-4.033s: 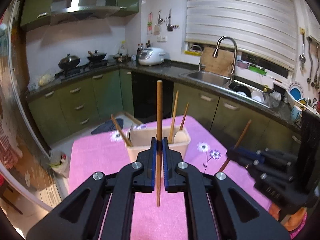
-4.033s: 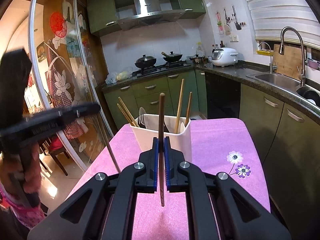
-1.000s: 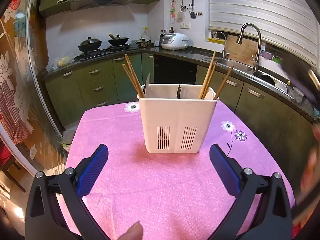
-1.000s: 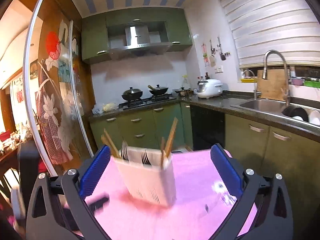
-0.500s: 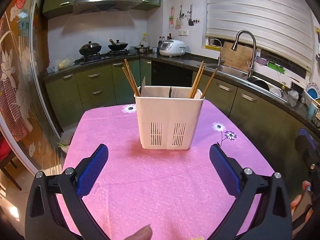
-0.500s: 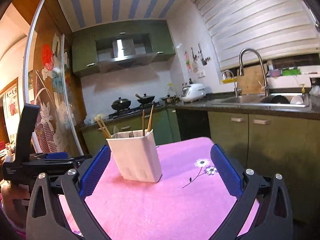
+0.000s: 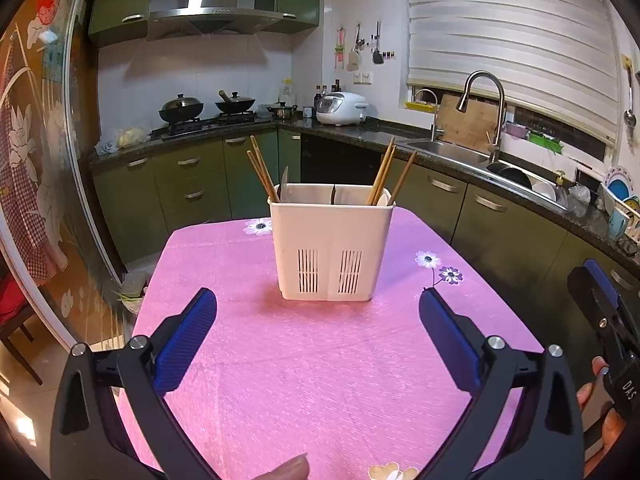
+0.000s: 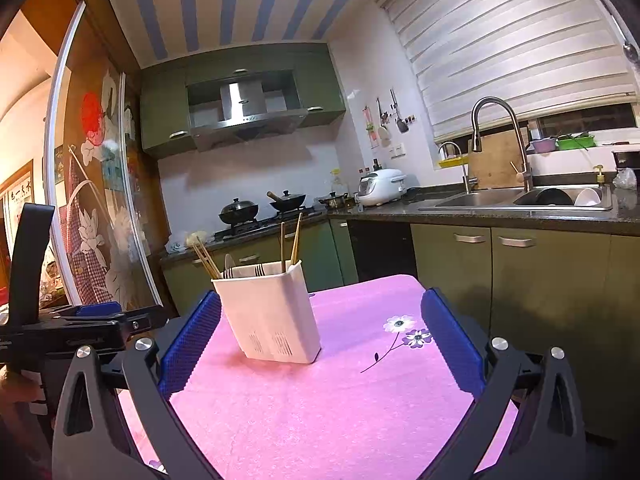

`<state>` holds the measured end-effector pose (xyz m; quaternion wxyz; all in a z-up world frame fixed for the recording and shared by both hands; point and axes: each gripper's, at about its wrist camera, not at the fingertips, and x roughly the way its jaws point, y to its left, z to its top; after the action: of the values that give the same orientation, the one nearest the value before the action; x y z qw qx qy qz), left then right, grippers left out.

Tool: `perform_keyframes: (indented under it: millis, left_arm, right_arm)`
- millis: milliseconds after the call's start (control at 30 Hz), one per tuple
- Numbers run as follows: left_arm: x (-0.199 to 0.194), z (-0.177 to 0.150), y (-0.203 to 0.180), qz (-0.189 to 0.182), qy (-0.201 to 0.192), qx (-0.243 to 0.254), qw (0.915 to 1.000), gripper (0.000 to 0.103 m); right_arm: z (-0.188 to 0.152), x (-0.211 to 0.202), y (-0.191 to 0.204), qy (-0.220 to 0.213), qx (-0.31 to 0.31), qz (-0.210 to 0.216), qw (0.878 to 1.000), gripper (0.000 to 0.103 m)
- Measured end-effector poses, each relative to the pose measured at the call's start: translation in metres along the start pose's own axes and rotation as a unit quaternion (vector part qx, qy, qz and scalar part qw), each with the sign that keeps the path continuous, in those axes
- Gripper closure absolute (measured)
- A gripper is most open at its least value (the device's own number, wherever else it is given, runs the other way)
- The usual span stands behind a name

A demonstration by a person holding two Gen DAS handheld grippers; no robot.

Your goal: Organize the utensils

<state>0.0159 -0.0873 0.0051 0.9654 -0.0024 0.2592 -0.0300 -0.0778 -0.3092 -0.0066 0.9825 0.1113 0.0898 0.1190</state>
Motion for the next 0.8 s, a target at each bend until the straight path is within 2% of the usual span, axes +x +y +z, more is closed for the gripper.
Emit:
perform_keyframes:
  millis: [800]
  left_arm:
    - [-0.001, -0.002, 0.007, 0.001, 0.002, -0.005, 1.0000, 0.007]
  right_arm:
    - [-0.004, 0.015, 0.002, 0.018, -0.007, -0.004, 1.000, 0.004]
